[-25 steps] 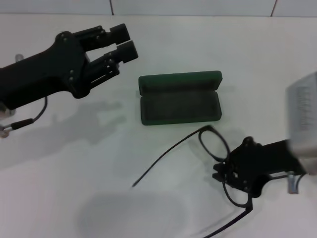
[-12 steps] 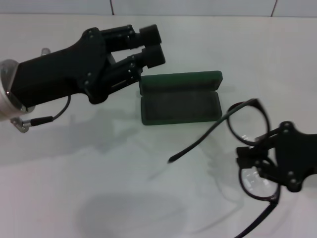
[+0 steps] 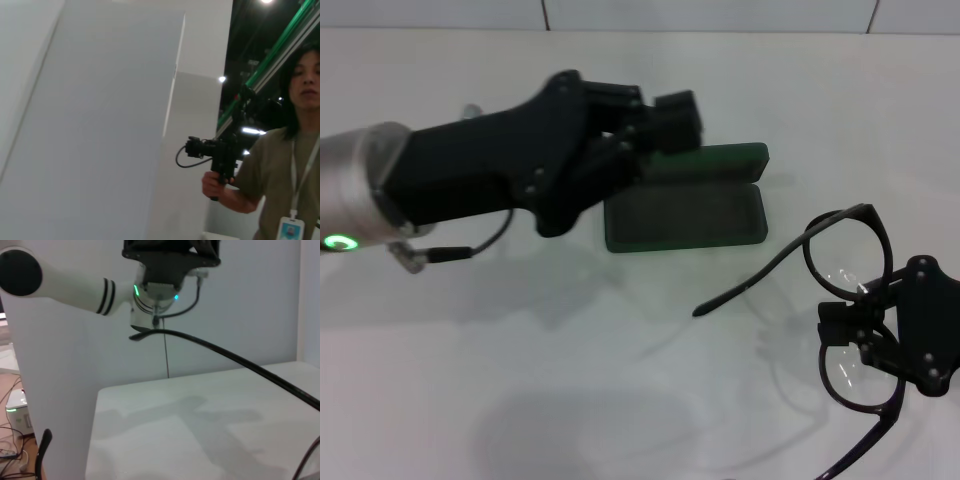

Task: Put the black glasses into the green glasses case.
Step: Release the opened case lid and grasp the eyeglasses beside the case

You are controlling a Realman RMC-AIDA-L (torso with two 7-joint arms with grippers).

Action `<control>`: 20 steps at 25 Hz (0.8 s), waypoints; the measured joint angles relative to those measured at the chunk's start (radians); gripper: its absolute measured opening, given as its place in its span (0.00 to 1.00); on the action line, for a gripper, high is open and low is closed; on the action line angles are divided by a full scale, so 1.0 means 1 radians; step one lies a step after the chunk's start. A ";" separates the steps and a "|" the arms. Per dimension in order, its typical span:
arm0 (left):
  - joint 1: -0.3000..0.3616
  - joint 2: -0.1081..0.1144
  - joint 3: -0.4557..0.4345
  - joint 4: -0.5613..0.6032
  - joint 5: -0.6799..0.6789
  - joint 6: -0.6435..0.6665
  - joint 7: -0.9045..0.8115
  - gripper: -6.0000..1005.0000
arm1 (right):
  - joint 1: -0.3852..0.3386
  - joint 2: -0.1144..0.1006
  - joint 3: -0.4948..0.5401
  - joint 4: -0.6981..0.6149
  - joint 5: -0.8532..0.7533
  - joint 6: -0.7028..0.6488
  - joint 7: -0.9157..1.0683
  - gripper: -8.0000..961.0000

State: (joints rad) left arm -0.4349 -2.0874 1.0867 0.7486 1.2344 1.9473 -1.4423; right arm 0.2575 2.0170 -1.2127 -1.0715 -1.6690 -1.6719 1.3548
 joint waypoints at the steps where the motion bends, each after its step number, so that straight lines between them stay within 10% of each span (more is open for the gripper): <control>1: -0.012 0.000 0.008 -0.016 0.002 -0.002 0.000 0.11 | 0.001 0.000 0.000 0.004 0.002 -0.003 -0.004 0.11; 20: -0.075 -0.005 0.135 -0.116 0.078 -0.047 0.002 0.06 | 0.020 0.002 0.016 0.009 0.024 -0.022 -0.041 0.11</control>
State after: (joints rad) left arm -0.5099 -2.0923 1.2221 0.6324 1.3119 1.9007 -1.4404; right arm 0.2775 2.0185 -1.1964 -1.0626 -1.6450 -1.6937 1.3136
